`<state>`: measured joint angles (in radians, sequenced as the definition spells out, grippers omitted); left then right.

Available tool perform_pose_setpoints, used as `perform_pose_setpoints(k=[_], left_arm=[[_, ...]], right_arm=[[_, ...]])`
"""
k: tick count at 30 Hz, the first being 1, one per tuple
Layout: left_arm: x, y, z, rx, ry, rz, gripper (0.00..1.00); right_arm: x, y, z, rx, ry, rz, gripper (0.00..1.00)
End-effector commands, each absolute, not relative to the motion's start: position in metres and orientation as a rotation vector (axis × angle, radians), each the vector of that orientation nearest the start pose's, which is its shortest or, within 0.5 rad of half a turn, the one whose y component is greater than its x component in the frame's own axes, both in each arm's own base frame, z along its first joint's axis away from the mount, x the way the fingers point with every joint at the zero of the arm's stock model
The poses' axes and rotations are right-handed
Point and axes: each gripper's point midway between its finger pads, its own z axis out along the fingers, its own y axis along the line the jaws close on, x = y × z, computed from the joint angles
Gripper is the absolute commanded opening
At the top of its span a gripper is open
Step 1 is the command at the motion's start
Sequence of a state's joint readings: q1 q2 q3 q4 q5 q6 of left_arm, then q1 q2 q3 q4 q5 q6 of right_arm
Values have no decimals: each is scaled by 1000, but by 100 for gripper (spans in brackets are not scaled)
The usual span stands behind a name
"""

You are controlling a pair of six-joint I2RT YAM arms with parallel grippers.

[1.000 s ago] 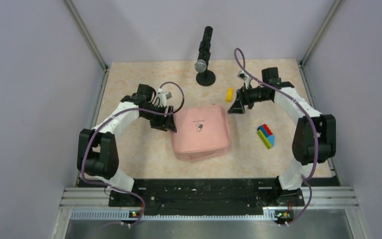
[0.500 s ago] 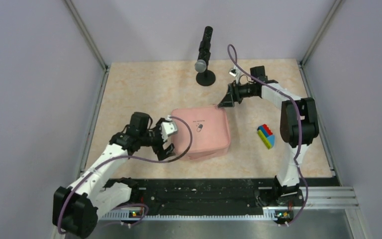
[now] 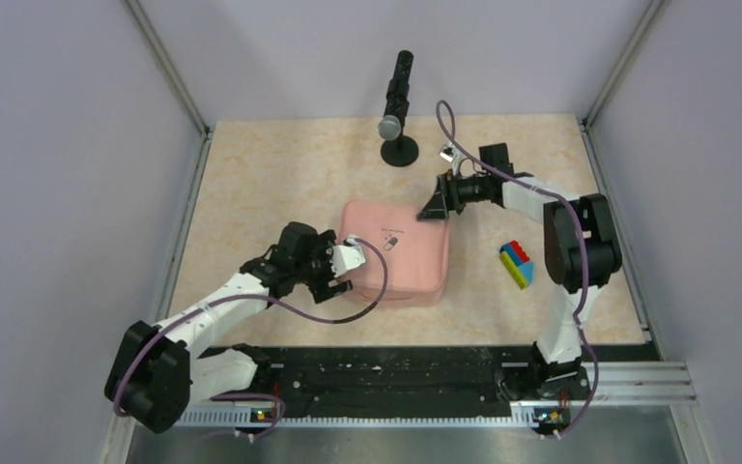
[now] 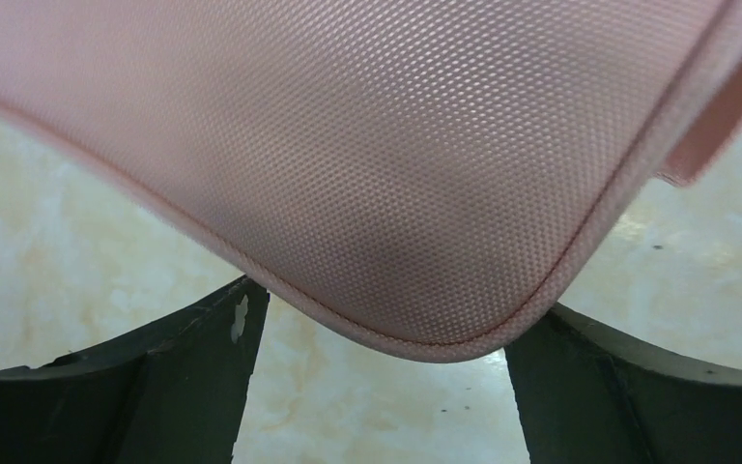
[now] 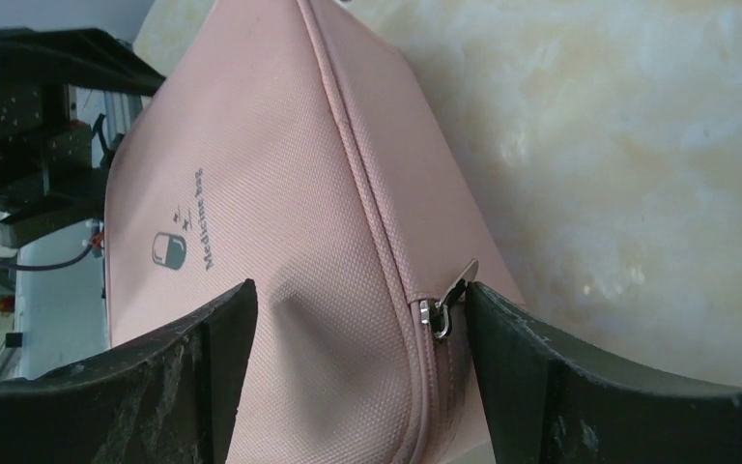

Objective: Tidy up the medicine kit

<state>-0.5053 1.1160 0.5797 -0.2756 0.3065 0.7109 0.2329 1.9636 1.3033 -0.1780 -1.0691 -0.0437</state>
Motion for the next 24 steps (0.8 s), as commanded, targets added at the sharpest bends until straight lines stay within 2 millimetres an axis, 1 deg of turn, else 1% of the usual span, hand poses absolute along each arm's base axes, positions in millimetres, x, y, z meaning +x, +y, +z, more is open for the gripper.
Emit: perform_pose_setpoints(k=[1, 4, 8, 10, 11, 12, 13, 14, 16, 17, 19, 20, 21, 24], left_arm=[[322, -152, 131, 1269, 1706, 89, 91], [340, -134, 135, 1246, 1712, 140, 90], [363, -118, 126, 1243, 1754, 183, 89], [374, -111, 123, 1231, 1787, 200, 88], [377, -107, 122, 1224, 1806, 202, 88], [378, -102, 121, 1216, 1824, 197, 89], [377, -97, 122, 1217, 1829, 181, 90], [372, -93, 122, 1223, 1830, 153, 91], [361, -84, 123, 1239, 1832, 118, 96], [353, -81, 124, 1240, 1837, 106, 98], [339, -80, 131, 1223, 1851, 58, 99], [333, -84, 138, 1198, 1850, 16, 99], [327, -89, 147, 1167, 1856, -33, 99], [306, -109, 169, 1078, 1890, -231, 99]], right_arm=[[341, 240, 119, -747, 2138, 1394, 77], [323, 232, 125, -775, 2141, 1335, 76], [296, 218, 123, -831, 2170, 1224, 78], [276, 209, 123, -894, 2183, 1209, 81], [268, 205, 127, -943, 2167, 1207, 83], [259, 201, 134, -999, 2131, 1216, 84], [256, 195, 143, -1095, 2040, 1202, 86], [252, 188, 151, -1145, 1989, 1193, 87], [258, 176, 164, -1231, 1909, 1129, 89], [260, 170, 166, -1289, 1878, 1089, 90], [268, 163, 165, -1415, 1831, 1022, 89], [274, 161, 165, -1470, 1805, 1000, 88], [278, 160, 161, -1509, 1792, 1004, 86], [285, 160, 149, -1604, 1751, 1079, 77]])
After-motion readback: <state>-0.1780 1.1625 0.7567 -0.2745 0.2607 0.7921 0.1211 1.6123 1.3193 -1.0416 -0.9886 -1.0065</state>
